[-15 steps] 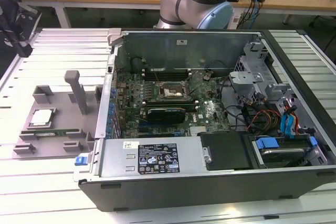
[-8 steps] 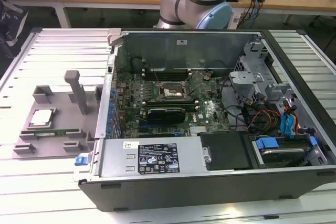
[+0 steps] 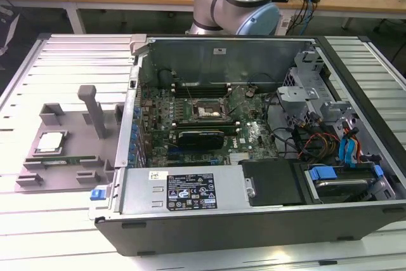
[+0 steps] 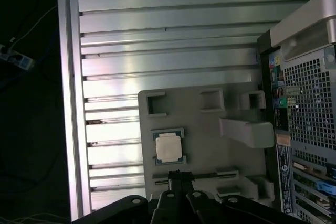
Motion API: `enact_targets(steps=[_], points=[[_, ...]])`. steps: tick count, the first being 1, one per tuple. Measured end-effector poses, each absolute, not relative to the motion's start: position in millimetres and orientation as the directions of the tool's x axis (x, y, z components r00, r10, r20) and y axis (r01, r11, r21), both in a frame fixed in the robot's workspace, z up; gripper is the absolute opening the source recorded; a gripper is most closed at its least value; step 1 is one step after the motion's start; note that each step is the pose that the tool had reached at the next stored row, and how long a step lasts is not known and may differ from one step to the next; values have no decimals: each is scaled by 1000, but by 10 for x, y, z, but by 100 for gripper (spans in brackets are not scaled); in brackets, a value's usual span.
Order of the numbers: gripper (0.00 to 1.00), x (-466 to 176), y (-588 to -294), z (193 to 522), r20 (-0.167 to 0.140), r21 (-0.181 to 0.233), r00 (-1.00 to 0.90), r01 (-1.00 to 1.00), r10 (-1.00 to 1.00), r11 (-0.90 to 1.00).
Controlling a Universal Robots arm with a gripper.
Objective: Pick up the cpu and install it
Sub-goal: 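Reach for the cpu, then pick up the cpu and move it towards the insertion slot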
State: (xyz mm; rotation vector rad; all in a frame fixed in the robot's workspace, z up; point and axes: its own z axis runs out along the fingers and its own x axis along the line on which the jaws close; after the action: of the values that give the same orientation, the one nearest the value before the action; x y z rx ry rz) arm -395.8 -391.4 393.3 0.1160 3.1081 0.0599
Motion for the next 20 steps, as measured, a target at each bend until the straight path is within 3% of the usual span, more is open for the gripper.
enact_targets(steps=[20], points=[[11,-4219,-3907,3933,-29,40,-997,74,75,996]])
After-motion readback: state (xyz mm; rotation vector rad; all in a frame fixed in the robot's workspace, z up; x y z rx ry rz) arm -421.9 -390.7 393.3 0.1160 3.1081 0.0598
